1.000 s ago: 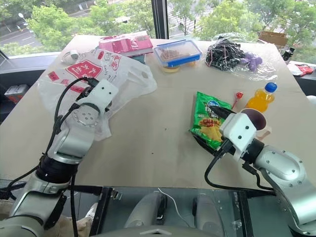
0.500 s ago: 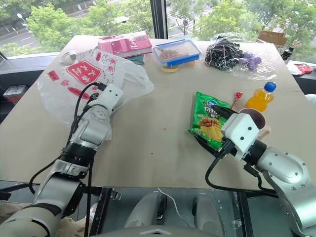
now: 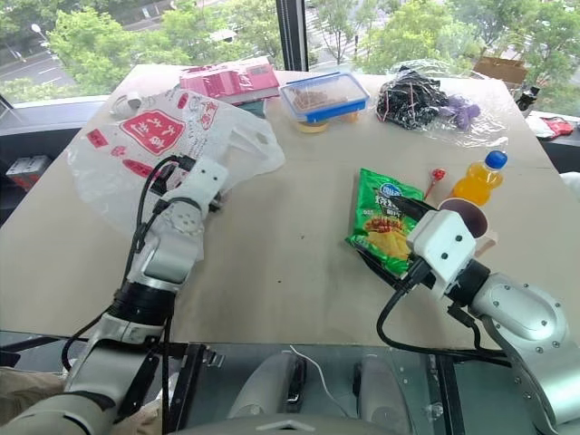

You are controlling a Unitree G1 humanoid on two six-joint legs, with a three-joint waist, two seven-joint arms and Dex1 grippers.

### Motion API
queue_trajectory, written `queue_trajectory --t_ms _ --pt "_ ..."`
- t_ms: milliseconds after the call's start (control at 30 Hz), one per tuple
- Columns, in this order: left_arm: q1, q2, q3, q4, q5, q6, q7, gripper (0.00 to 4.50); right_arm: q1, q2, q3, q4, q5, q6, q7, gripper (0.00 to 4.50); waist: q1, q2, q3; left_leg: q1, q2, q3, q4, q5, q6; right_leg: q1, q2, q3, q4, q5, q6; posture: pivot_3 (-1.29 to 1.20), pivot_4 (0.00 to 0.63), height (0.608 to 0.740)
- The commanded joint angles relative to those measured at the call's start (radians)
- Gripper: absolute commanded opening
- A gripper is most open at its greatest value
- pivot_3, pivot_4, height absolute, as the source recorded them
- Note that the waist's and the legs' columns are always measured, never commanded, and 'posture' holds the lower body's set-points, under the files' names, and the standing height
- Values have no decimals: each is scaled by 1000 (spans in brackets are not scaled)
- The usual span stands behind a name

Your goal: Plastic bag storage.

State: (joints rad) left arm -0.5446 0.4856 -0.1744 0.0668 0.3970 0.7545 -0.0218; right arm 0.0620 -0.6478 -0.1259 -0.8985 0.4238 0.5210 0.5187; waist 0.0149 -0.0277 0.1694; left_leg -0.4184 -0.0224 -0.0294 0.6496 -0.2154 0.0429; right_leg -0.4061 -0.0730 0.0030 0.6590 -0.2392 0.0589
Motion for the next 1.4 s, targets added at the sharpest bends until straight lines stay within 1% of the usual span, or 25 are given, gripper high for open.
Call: queue_trajectory --t_ms 33,233,400,500,600,700,733,800,900,967,1000,1100,1167,1200,1267,1400 --pt "1 36 36 -74 24 -10 -20 4491 0 -5 -20 -39 3 -10 -4 4500 0 0 0 0 0 0 0 0 0 0 0 0 0 0 0 0 150 740" --pt "14 27 38 -148 19 99 -94 4491 1 -5 -17 -37 2 -11 -3 4500 0 0 0 0 0 0 0 0 0 0 0 0 0 0 0 0 150 740" --pt "-14 -10 18 -29 39 119 -57 4491 -4 -1 -5 -33 -2 -16 -3 4500 0 0 0 0 0 0 0 0 0 0 1 0 0 0 0 0 150 740" --pt "-66 -41 32 92 33 81 -6 4491 -6 1 -4 -30 -3 -17 -2 4500 2 0 0 0 -1 0 1 0 0 0 1 -1 0 0 0 0 150 740" --pt "-111 -51 36 185 28 38 23 4491 -4 1 -5 -32 -4 -17 -3 4500 1 0 0 1 -1 0 1 0 0 1 1 -1 0 0 0 0 150 740" --pt "-146 -52 50 270 23 -3 57 3756 1 1 -10 -36 -4 -16 -5 4500 -2 0 0 1 -1 0 1 0 0 1 1 -1 1 0 0 0 150 740" --pt "-157 -51 56 298 20 -15 68 3164 2 1 -11 -39 -4 -15 -6 4500 -2 0 0 1 -1 0 1 0 0 1 1 -1 1 0 0 0 150 740" --pt "-175 -51 66 347 9 -42 79 2541 5 2 -13 -43 -5 -14 -9 4500 -1 0 0 1 -1 0 1 0 0 1 1 -1 1 0 0 0 150 740" --pt "-199 -62 106 406 -35 -93 83 952 7 3 -11 -45 -7 -15 -12 4500 -1 0 0 1 -1 0 1 0 0 1 1 -1 1 0 0 0 150 740" --pt "-207 -70 154 412 -95 -146 55 138 8 4 -9 -45 -10 -17 -15 4500 3 0 0 1 -1 0 1 0 0 1 1 -2 1 0 0 0 150 740" --pt "-206 -72 175 402 -129 -161 20 61 8 5 -8 -44 -12 -19 -15 4500 3 0 0 1 -1 -1 1 0 0 1 0 -2 1 0 0 0 150 740" --pt "-193 -56 201 368 -186 -176 -63 61 6 7 -4 -43 -18 -21 -16 4500 2 0 0 0 -1 -1 1 0 0 1 -1 -2 1 0 0 0 150 740" --pt "-178 -30 233 287 -285 -125 -210 61 5 9 -4 -42 -21 -21 -17 4500 -1 0 0 0 -2 -1 1 0 0 1 -1 -2 0 0 0 0 150 740" --pt "-172 -20 248 245 -340 -88 -285 61 4 10 -4 -41 -23 -22 -17 4500 -2 0 0 0 -2 -1 1 0 0 0 -1 -2 0 0 0 0 150 740" --pt "-169 6 268 185 -402 -30 -362 61 4 11 -4 -41 -24 -21 -17 4500 -3 0 0 -1 -1 0 1 0 0 -1 -1 -2 0 0 0 0 150 740" --pt "-214 36 391 45 -680 237 -568 61 9 13 -5 -42 -25 -21 -17 4500 -3 0 0 -1 -1 0 1 0 0 -1 0 -2 1 0 0 0 150 740"
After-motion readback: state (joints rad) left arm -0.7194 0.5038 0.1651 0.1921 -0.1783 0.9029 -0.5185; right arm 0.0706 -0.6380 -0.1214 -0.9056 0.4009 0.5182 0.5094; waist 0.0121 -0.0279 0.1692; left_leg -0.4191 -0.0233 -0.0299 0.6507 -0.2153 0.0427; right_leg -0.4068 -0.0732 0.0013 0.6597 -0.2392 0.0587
